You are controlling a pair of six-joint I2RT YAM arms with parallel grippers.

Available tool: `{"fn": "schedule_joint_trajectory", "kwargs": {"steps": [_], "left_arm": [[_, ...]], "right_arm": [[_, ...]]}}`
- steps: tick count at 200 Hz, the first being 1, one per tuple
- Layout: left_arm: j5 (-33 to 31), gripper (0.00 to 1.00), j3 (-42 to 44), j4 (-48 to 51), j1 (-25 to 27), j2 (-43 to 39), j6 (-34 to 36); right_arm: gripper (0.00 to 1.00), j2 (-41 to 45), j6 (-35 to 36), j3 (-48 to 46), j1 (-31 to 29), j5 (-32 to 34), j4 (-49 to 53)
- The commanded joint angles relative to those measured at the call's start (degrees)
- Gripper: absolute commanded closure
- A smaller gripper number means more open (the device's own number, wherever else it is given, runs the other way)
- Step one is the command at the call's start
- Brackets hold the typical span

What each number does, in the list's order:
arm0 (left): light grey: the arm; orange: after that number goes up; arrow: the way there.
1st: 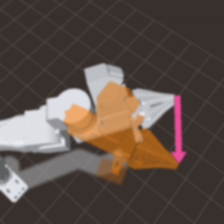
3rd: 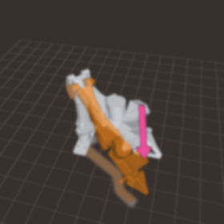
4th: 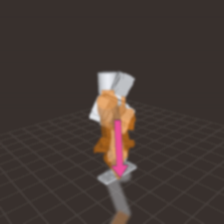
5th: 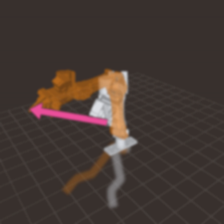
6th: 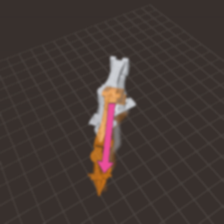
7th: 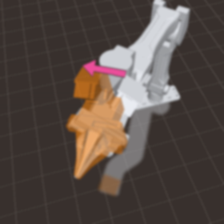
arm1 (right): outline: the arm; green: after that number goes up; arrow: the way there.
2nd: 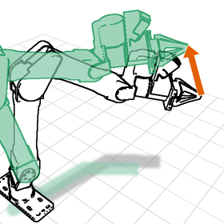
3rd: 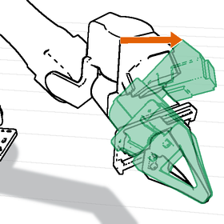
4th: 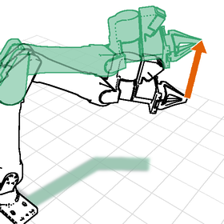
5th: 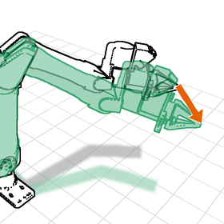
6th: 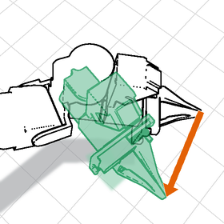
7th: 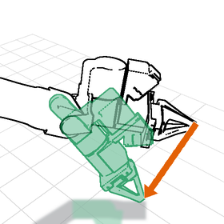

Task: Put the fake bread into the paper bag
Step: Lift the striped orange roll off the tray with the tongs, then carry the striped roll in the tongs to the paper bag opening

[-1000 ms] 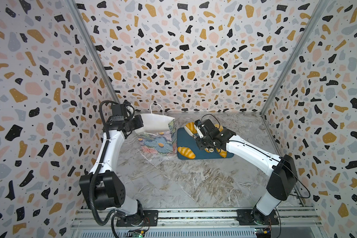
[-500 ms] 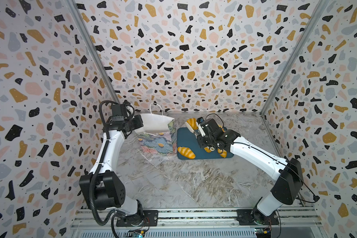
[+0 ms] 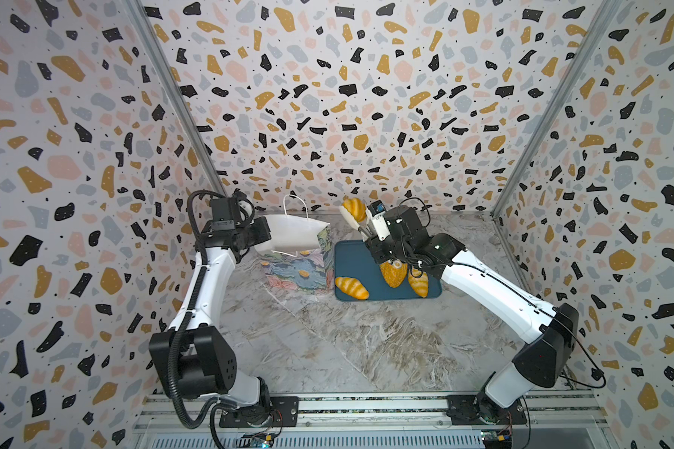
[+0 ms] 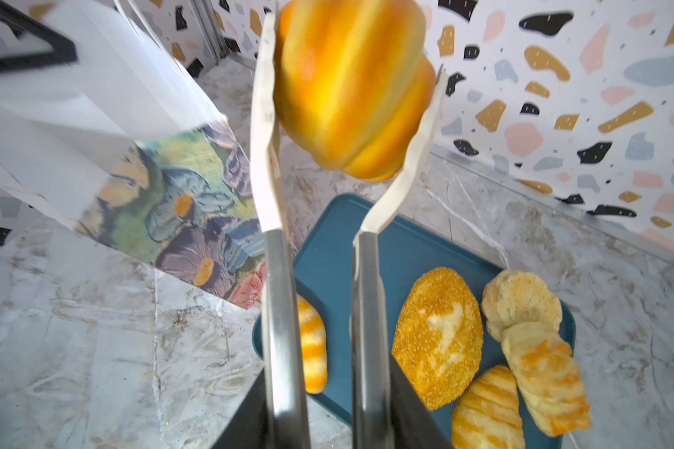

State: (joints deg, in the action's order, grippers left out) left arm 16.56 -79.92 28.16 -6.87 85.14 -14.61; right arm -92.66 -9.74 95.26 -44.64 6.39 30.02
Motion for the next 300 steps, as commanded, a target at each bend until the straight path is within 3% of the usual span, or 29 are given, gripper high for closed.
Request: {"fn": "schedule_joint_trajectory", "kwargs": {"steps": [1, 167, 300], "left_arm": [[-0.2, 1.0, 1.36, -2.11, 0.46, -1.96, -0.29], [-0.71, 1.0, 1.43, -2.36, 0.28, -0.32, -0.94], [-1.49, 1.0, 1.08, -1.75, 0.29, -0.04, -1.28]], "right_arm": [[0.6, 0.75, 1.05, 3.46, -0.56, -1.58, -1.48], [0.6, -1.44, -2.14, 9.47, -8.56, -0.02, -5.24], [0.59, -10.69, -5.03, 21.83, -14.46, -2.71, 0.73]]}}
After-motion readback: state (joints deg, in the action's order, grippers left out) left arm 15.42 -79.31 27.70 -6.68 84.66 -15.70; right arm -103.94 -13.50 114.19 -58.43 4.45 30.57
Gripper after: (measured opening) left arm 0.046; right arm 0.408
